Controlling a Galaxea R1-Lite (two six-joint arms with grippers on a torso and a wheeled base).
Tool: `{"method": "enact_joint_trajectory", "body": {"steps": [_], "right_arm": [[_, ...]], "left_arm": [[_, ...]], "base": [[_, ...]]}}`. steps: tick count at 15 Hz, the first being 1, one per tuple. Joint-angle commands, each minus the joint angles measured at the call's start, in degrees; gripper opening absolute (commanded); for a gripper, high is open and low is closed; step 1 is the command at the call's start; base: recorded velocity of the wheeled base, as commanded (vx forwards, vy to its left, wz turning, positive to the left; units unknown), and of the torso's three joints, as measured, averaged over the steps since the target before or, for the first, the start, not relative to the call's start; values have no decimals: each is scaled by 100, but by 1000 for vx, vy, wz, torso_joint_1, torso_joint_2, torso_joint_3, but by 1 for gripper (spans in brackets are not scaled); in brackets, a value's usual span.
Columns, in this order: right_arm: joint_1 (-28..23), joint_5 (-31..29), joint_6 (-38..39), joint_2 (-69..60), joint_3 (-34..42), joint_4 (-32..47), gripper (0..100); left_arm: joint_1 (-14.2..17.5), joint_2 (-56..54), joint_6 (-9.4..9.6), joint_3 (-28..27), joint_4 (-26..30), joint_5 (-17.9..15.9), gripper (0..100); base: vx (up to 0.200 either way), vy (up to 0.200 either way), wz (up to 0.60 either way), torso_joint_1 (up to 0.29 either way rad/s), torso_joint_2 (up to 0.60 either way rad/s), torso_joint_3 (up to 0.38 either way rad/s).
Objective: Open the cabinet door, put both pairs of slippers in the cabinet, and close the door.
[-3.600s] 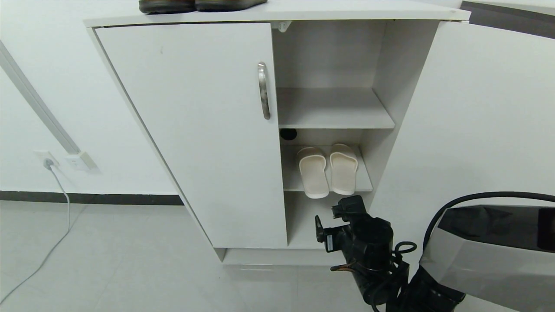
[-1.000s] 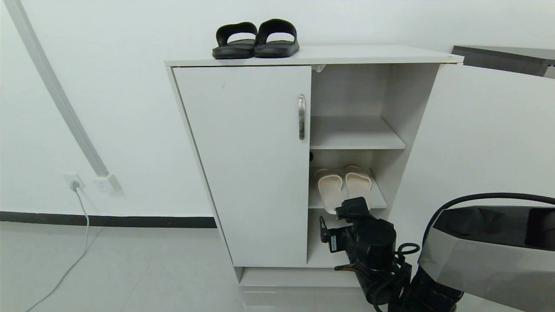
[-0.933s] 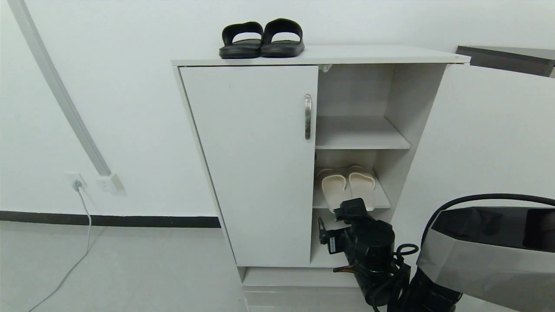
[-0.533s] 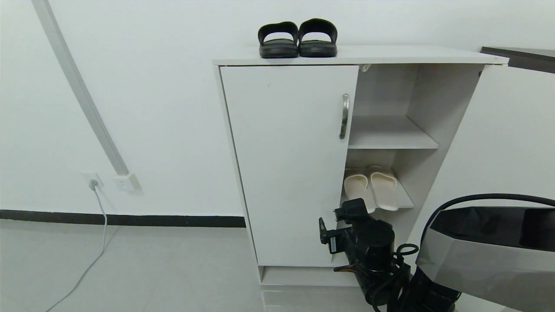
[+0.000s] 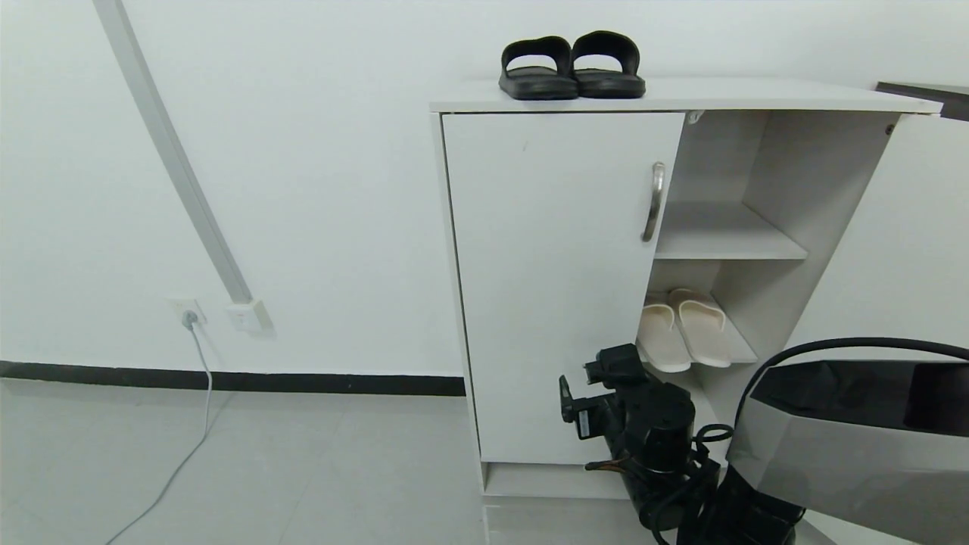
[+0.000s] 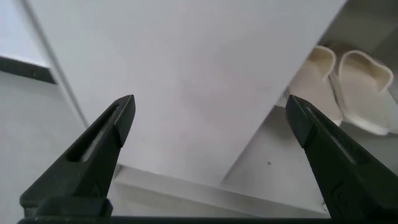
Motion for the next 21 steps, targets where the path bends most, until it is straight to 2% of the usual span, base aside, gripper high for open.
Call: {"method": "enact_joint_trajectory", "body": {"steps": [1,5,14,18,21], "right_arm": [[-36,19,-29,12,60,-83,100],[-80,450,-2,-208,219,392,100],[-72,450,-37,-41,175,181,100],[-72,450,-37,-41,175,181,100],[-72,459,-37,-41,166,181,100]], "left_arm": [[1,-1,5,1,2,4,0],[1,-1,5,1,2,4,0],[1,-1,5,1,2,4,0],[1,-1,5,1,2,4,0],[1,8,5,1,2,4,0]], "base": [[0,0,0,0,0,0],[0,0,0,0,0,0],[0,0,0,0,0,0],[0,0,0,13,-177,-293],[0,0,0,40,-544,-374]]}}
